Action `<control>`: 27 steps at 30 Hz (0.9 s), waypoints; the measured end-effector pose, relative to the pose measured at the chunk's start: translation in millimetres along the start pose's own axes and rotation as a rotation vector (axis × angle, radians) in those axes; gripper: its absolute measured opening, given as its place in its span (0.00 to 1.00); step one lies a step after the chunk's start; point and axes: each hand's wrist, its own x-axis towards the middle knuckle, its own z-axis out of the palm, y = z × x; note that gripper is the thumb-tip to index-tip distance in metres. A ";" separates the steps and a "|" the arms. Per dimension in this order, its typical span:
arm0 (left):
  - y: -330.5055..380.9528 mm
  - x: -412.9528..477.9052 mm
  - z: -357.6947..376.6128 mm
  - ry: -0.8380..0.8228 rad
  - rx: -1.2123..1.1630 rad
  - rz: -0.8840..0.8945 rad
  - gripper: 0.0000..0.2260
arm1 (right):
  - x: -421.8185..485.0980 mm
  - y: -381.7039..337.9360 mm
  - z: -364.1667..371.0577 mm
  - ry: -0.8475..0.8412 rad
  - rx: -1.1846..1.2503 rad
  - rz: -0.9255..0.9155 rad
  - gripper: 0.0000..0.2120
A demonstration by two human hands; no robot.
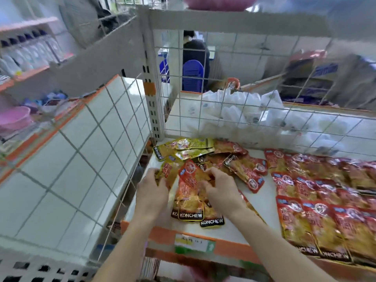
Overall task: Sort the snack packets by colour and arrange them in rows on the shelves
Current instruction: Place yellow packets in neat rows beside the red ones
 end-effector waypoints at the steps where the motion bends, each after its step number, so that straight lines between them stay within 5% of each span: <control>1: 4.4 -6.5 -5.2 0.039 -0.064 0.020 0.04 | -2.3 0.6 -4.9 0.036 0.072 0.018 0.03; 4: 20.0 -20.6 -17.0 0.064 -0.214 0.087 0.06 | -13.5 7.0 -19.9 0.144 0.274 0.019 0.06; 10: 49.0 -46.4 -11.1 -0.144 -0.494 0.140 0.09 | -59.8 22.7 -52.5 0.303 0.520 0.098 0.09; 15: 70.9 -76.9 14.0 -0.327 -0.600 0.120 0.09 | -100.9 45.4 -79.9 0.395 0.568 0.152 0.06; 27: 128.9 -194.5 94.9 -0.462 -0.647 0.154 0.07 | -217.5 123.4 -180.6 0.579 0.571 0.227 0.06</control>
